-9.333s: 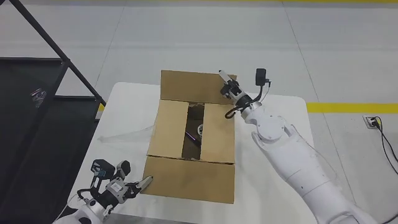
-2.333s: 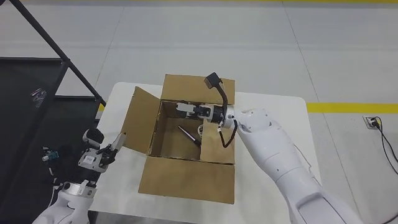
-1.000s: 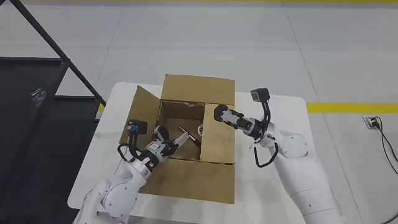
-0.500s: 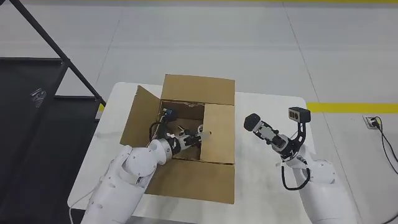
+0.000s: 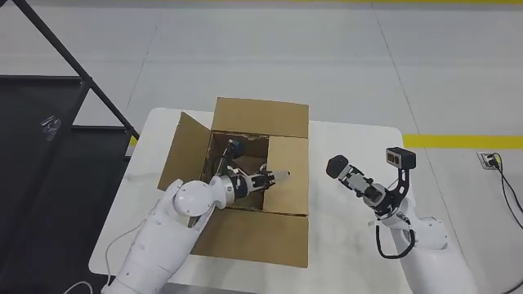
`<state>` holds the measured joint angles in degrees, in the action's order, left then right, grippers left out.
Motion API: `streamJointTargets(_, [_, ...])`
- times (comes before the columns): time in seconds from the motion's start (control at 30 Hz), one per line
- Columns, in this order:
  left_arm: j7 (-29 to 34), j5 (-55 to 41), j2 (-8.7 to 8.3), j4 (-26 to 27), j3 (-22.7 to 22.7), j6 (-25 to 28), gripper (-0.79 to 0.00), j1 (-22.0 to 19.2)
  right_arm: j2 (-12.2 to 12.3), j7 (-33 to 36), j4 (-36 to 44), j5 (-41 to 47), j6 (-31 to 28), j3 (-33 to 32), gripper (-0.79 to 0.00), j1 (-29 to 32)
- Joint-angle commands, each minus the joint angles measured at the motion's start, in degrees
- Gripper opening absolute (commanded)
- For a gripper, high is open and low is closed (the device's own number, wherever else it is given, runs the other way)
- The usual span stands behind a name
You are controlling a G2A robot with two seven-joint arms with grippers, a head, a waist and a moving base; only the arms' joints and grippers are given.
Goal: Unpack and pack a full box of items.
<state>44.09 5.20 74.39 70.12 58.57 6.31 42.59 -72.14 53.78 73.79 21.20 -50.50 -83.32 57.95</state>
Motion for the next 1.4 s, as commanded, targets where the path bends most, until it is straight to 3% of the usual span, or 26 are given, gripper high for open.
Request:
streamJointTargets(0.0, [0.4,-0.8,-0.03,-0.1,0.3,1.0,0.000,0.0,0.2,-0.1,-0.1,0.0,-0.1,0.4,0.000,-0.2])
streamJointTargets(0.6, [-2.3,-1.9,-0.53,7.3,3.0,1.4,0.000,1.8,1.7,-1.4,0.1,1.2,-1.4,2.0,0.000,-0.7])
streamJointTargets(0.93, [-4.8,-2.7,-0.09,10.0,1.9,5.5,0.000,1.8,2.8,-2.0,1.8,1.4,-2.0,1.8,0.000,0.3])
streamJointTargets(1.37, [-8.9,-3.0,2.32,5.2,-4.5,9.0,0.000,-3.5,4.6,-7.1,5.8,2.7,-7.1,-2.7,0.000,5.9])
